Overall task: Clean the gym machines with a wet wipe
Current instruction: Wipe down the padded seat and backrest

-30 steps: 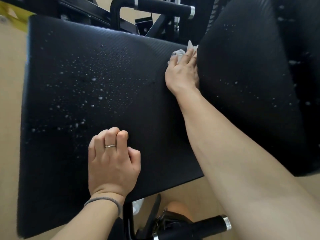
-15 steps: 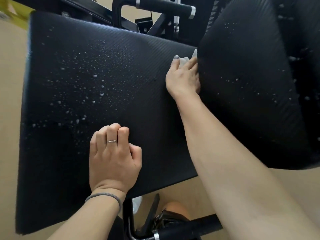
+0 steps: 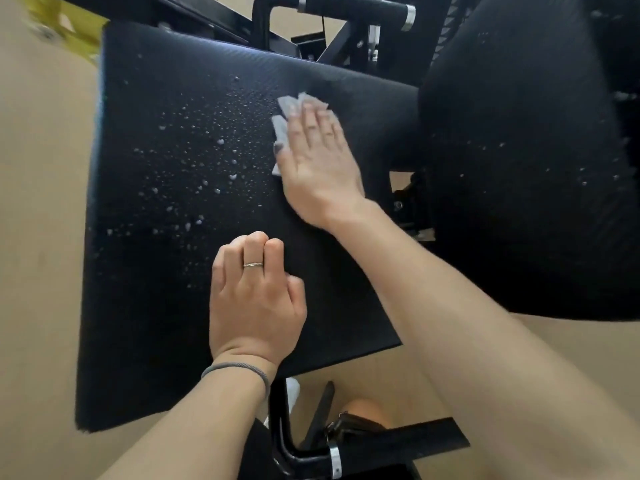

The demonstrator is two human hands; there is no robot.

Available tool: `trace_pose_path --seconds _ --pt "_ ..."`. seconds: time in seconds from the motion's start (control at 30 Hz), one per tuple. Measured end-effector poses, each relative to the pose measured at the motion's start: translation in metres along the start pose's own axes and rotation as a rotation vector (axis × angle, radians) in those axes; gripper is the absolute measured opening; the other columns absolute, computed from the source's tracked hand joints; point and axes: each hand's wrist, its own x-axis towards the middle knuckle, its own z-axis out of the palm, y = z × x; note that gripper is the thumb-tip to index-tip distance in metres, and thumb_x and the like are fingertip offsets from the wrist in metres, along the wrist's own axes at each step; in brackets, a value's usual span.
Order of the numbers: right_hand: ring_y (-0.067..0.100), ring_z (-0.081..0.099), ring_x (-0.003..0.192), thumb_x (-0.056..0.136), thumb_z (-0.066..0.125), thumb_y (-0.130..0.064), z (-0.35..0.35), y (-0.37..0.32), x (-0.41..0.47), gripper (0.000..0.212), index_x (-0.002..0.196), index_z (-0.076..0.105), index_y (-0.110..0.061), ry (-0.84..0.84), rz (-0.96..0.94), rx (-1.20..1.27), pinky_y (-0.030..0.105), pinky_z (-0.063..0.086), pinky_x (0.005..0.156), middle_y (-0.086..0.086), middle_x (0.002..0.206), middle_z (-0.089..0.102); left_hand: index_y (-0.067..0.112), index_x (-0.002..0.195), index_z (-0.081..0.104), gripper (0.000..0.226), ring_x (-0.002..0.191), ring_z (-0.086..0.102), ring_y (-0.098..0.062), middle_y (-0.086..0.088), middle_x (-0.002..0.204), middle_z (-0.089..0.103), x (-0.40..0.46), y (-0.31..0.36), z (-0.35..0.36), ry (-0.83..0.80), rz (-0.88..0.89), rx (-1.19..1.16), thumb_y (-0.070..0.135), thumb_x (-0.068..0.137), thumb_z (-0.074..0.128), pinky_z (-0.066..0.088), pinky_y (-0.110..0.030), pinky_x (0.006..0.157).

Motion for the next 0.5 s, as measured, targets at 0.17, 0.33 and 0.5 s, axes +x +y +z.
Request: trace_pose_path --seconds 0.17,0.33,0.5 --pt "0.019 -0.011 0.156 0.108 0.013 -0.040 0.000 0.041 -0.029 0.061 0.162 -0.001 -0.017 -0.007 -0.015 -0.128 0.038 -0.010 0.125 0.006 0.170 -0.009 0.007 0.109 0.054 0.029 0.114 0.047 -0.035 -0.012 0.118 0.051 0.000 0.000 -0.001 -0.012 -0.008 -0.001 0.018 0.086 0.041 0.036 -0.048 0.108" --pt "0.022 -0.011 0.156 0.108 0.012 -0.039 -0.003 0.029 -0.002 0.061 0.162 0.000 -0.012 0.005 0.099 -0.081 0.040 -0.009 0.125 0.009 0.169 -0.008 0.009 0.109 0.052 0.029 0.115 0.046 -0.033 -0.010 0.117 0.050 0.001 0.000 -0.001 -0.022 -0.021 0.019 0.019 0.085 0.041 0.034 -0.045 0.110" --pt "0.017 -0.017 0.155 0.109 0.013 -0.038 0.018 0.029 -0.114 0.059 0.161 -0.005 -0.017 -0.039 -0.071 -0.090 0.036 -0.012 0.125 0.003 0.169 -0.014 0.011 0.112 0.054 0.026 0.111 0.049 -0.029 -0.007 0.117 0.052 -0.006 -0.010 -0.014 -0.054 0.037 -0.060 0.018 0.089 0.045 0.039 -0.043 0.105"
